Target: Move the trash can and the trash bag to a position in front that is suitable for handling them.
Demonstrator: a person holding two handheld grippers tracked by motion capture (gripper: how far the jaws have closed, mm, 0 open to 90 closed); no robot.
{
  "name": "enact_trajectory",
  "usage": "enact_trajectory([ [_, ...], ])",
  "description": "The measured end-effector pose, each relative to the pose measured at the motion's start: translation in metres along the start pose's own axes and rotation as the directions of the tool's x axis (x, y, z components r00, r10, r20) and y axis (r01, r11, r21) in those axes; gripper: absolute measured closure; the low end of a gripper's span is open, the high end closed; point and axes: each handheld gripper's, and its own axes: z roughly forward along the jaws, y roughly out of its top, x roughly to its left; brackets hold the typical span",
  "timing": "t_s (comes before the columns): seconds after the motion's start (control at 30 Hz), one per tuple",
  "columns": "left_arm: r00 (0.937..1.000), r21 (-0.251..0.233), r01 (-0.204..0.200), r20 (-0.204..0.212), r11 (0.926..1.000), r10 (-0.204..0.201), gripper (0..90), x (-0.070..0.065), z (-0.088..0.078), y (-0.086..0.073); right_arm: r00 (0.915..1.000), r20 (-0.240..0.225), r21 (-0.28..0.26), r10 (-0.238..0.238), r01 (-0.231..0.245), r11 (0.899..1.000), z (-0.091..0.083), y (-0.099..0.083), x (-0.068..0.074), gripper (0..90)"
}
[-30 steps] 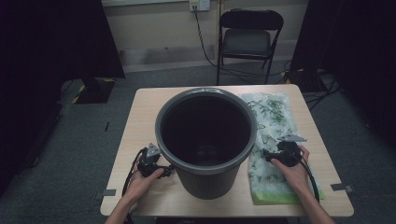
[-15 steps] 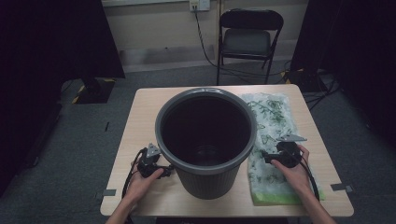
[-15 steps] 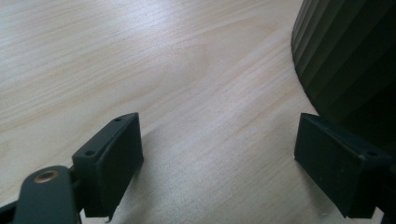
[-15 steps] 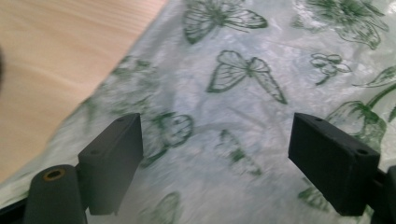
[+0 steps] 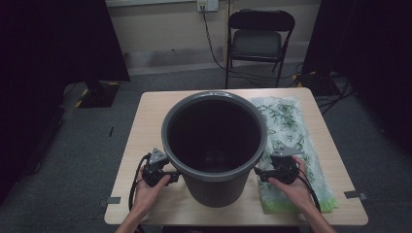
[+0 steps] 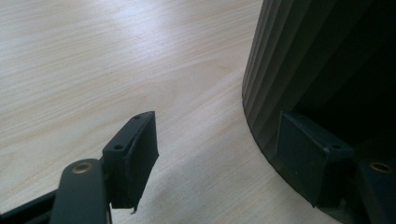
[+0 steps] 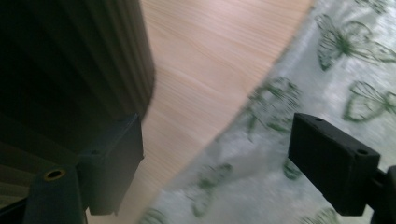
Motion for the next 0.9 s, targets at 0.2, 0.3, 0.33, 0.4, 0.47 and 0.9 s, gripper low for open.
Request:
enact_trajectory([
  [0.2, 0.9990, -0.029, 0.045, -0.004, 0.9986, -0.045, 34.3, -0.001, 0.002, 0.006, 0.9993, -0.037, -0.020, -0.012, 0.011, 1.000, 0.002, 0.010, 0.012, 19.1],
  [0.3, 0.9990, -0.023, 0.042, -0.011, 0.9989, -0.042, 36.2, -0.001, 0.005, 0.009, 0.9996, -0.023, -0.021, -0.017, 0.016, 1.000, 0.003, 0.010, 0.012, 20.2],
  [0.33, 0.9988, -0.022, 0.047, -0.013, 0.9987, -0.047, 36.4, -0.002, 0.006, 0.010, 0.9997, -0.025, -0.022, -0.005, 0.005, 1.000, 0.003, 0.009, 0.011, 20.1],
  [0.4, 0.9991, -0.025, 0.037, -0.019, 0.9990, -0.037, 38.6, -0.004, 0.010, 0.013, 0.9999, -0.012, -0.023, 0.011, -0.012, 1.000, 0.004, 0.009, 0.010, 23.5],
  [0.47, 0.9990, -0.022, 0.040, -0.019, 0.9990, -0.040, 38.7, -0.004, 0.010, 0.015, 1.0000, 0.002, -0.021, 0.000, 0.000, 1.000, 0.005, 0.009, 0.010, 24.7],
  [0.9, 0.9900, 0.001, 0.112, 0.086, 0.9937, -0.112, 21.7, 0.019, -0.005, 0.009, 0.9991, 0.015, -0.007, 0.040, -0.040, 0.999, -0.007, -0.002, -0.023, 18.3],
])
